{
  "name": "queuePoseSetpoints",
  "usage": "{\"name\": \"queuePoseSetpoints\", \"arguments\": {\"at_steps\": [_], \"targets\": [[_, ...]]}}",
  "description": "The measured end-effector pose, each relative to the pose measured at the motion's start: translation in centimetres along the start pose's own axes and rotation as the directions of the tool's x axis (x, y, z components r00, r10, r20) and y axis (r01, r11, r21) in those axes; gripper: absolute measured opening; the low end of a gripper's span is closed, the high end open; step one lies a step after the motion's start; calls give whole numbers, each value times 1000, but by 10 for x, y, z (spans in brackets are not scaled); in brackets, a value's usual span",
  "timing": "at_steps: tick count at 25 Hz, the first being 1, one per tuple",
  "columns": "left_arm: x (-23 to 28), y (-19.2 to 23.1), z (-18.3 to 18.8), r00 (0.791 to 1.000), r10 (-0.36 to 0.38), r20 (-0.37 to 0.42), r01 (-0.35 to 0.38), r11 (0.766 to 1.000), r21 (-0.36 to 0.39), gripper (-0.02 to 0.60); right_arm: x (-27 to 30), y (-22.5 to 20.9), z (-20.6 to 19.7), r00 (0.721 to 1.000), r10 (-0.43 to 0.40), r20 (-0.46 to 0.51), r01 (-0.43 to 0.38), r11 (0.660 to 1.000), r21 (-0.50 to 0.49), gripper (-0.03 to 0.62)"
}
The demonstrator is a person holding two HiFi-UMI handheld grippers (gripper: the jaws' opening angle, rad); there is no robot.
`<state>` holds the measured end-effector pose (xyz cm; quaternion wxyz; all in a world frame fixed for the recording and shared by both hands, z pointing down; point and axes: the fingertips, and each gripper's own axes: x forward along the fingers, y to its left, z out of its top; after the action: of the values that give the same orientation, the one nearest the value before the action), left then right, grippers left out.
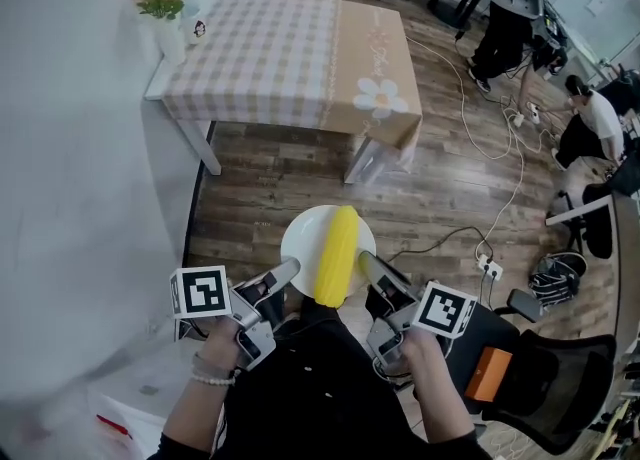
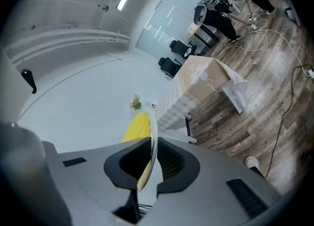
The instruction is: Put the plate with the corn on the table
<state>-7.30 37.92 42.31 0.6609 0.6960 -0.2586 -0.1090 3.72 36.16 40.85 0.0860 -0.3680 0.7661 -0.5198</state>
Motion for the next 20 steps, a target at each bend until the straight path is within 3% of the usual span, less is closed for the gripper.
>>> {"name": "queuePoseSetpoints", "arguments": {"at_steps": [20], "targets": [[60, -13, 77, 994, 13, 112, -10, 1000, -30, 18, 61, -19, 92, 998, 38, -56, -39, 999, -10, 63]]}}
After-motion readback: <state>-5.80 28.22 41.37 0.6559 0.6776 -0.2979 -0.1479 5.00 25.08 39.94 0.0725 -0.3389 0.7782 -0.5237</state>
